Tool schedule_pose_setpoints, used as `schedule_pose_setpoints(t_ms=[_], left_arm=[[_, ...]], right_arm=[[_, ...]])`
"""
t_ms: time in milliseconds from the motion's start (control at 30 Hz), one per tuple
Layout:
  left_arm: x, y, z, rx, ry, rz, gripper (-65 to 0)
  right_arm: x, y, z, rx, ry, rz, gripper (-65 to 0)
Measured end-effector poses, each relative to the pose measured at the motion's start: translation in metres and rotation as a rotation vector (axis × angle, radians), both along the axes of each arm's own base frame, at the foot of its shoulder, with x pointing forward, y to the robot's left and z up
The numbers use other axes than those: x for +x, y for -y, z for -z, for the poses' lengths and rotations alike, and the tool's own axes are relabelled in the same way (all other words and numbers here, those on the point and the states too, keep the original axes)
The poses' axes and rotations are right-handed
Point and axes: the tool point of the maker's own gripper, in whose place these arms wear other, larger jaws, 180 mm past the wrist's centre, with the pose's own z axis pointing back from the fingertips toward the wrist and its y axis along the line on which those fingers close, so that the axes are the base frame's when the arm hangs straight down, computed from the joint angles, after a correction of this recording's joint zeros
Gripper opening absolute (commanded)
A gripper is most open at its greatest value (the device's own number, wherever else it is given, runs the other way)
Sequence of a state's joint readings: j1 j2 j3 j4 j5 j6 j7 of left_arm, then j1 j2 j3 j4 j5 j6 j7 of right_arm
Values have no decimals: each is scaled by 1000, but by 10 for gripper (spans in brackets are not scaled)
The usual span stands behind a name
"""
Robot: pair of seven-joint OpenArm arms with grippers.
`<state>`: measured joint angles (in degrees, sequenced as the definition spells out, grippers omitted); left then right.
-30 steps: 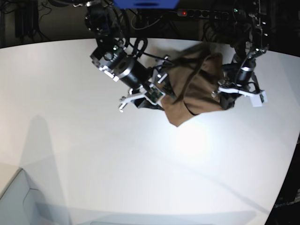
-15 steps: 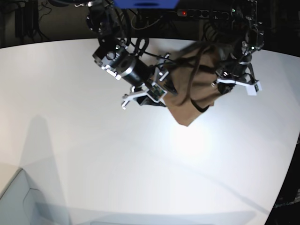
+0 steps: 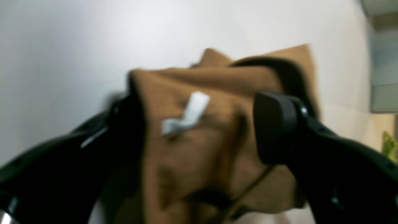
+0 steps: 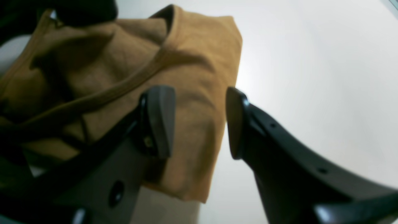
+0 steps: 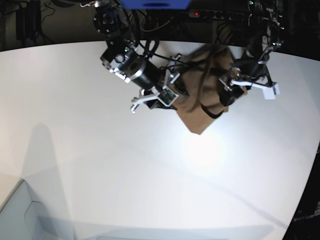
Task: Layout the t-shirt on the table in an organized manner, then fold the t-shirt properly
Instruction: 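Regrasp the shirt bundle with the left gripper and lift it with both, then fold the bundle over with the left gripper and lay it on the table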
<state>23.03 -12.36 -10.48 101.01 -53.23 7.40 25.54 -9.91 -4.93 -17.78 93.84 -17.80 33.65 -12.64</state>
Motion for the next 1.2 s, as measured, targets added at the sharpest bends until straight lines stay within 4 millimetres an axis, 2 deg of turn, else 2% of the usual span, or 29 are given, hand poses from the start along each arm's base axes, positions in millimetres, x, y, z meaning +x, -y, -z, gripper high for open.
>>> schedule_pose_setpoints(t_ms=[67, 133, 233, 367, 500, 600, 667, 1067, 1133, 1200], left_arm=[[-1, -11, -7, 10, 22, -33, -135], [-11, -19, 0, 21, -8, -55, -135], [-28, -15, 12, 12, -62, -45, -135], [-33, -13, 17, 6, -78, -45, -135], [-35, 2, 21, -46, -85, -67, -135], [-41, 23, 28, -87, -132, -10, -135], [-43, 29, 34, -105, -149, -2, -135], [-24, 31, 46, -157, -117, -18, -139], [-17, 31, 49, -161, -110, -20, -171], [-12, 29, 54, -166, -115, -26, -269]], right_arm=[[0, 0, 0, 0, 1, 0, -375], [0, 0, 0, 0, 0, 0, -375], [0, 0, 0, 1, 1, 0, -375], [0, 0, 0, 2, 1, 1, -375], [0, -1, -1, 3, 0, 1, -375], [0, -1, -1, 2, 1, 1, -375], [0, 0, -1, 3, 1, 2, -375], [1, 2, 0, -1, 1, 6, -375], [2, 2, -1, -1, 3, 7, -375], [2, 2, 0, -2, 3, 6, -375]])
